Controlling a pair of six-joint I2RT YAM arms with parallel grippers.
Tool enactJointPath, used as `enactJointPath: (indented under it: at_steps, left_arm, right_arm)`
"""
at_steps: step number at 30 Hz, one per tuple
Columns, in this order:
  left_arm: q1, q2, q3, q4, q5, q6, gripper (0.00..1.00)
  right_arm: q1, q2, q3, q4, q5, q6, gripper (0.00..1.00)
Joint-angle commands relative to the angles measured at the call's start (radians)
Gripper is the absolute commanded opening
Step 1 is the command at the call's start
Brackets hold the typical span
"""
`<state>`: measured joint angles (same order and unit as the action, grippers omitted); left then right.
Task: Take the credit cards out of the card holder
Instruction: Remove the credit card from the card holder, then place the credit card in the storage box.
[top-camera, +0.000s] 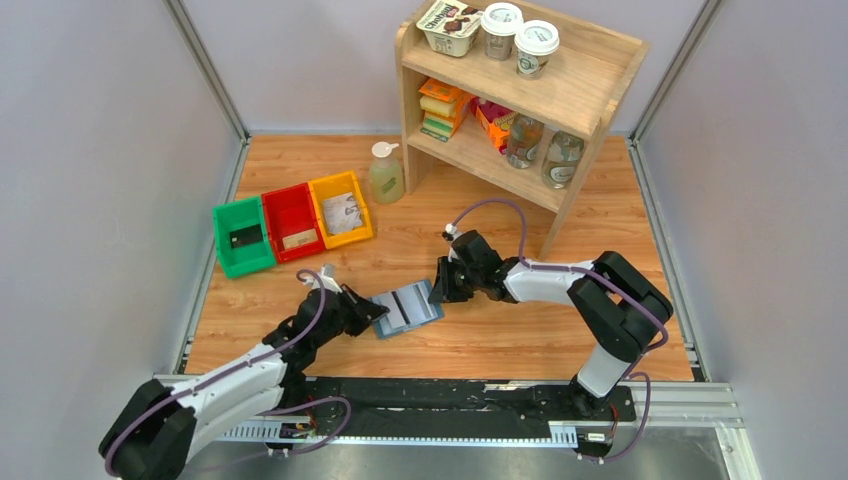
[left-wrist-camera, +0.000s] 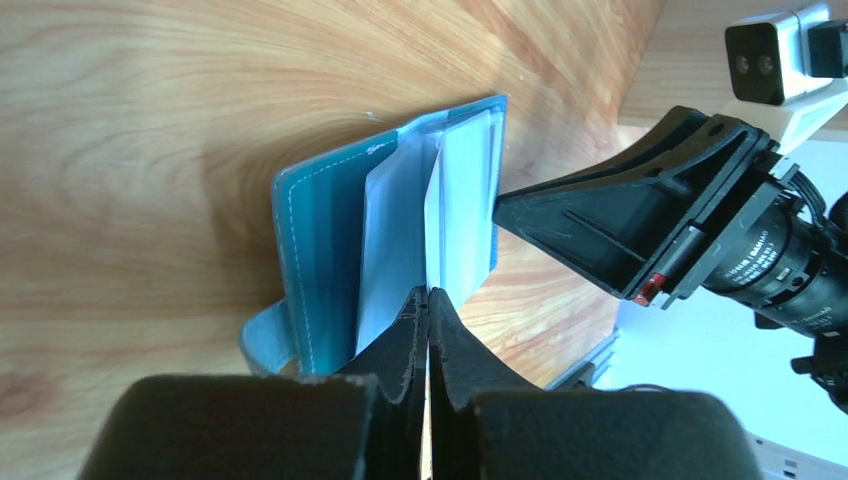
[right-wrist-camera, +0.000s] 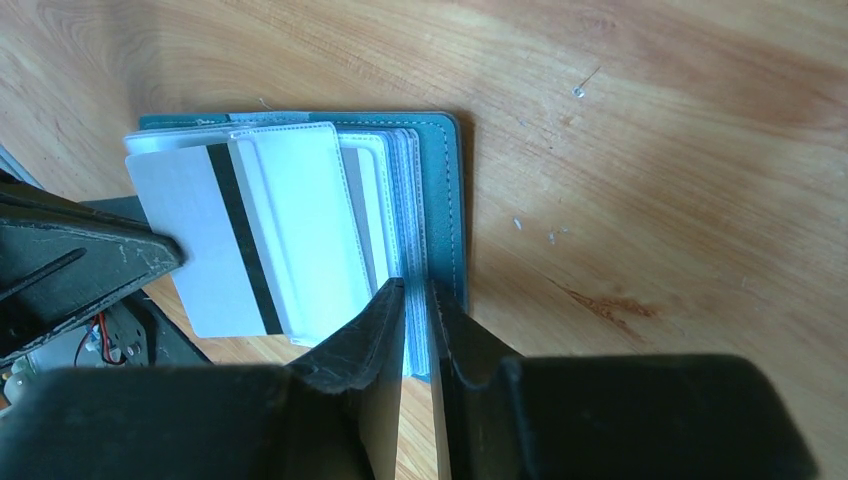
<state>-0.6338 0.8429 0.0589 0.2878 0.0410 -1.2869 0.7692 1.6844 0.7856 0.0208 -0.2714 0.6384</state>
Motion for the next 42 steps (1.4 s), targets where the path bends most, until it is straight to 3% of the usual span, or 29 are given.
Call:
enactJointPath:
  at_steps: [1,8,13,17,24,31,37,42]
  left_arm:
    - [0.006,-0.151,0.032,-0.339,-0.093,0.057,0.00]
    - [0.006,-0.313,0.126,-0.545,-0.148,0.164,0.00]
    - [0.006,-0.317,0.277,-0.692,-0.199,0.345,0.00]
    - [0.006,-0.263,0.467,-0.778,-0.256,0.521,0.00]
    - [0.006,-0.006,0.791,-0.918,-0.461,0.927,0.00]
    - [0.006,0.237,0.998,-0.859,-0.614,1.285,0.00]
    - [0.006,0.389,0.974,-0.597,-0.685,1.714,0.00]
    - [0.016,0.533,0.958,-0.437,-0.722,1.888,0.00]
  right_arm:
    - [0.001,0.028,0.024,-0.016,0.026,-0.025,0.19]
    - [0.001,0.028,0.038,-0.053,0.029,-0.032,0.20]
    - [0.001,0.026,0.046,-0.055,0.031,-0.036,0.20]
    - [0.001,0.018,0.055,-0.065,0.031,-0.040,0.23]
    - [0.001,0.006,0.081,-0.085,0.038,-0.052,0.33]
    - [0.001,-0.022,0.092,-0.104,0.047,-0.068,0.42]
    - [0.001,-0.057,0.093,-0.120,0.054,-0.082,0.49]
    - [0.001,-0.095,0.090,-0.142,0.067,-0.100,0.56]
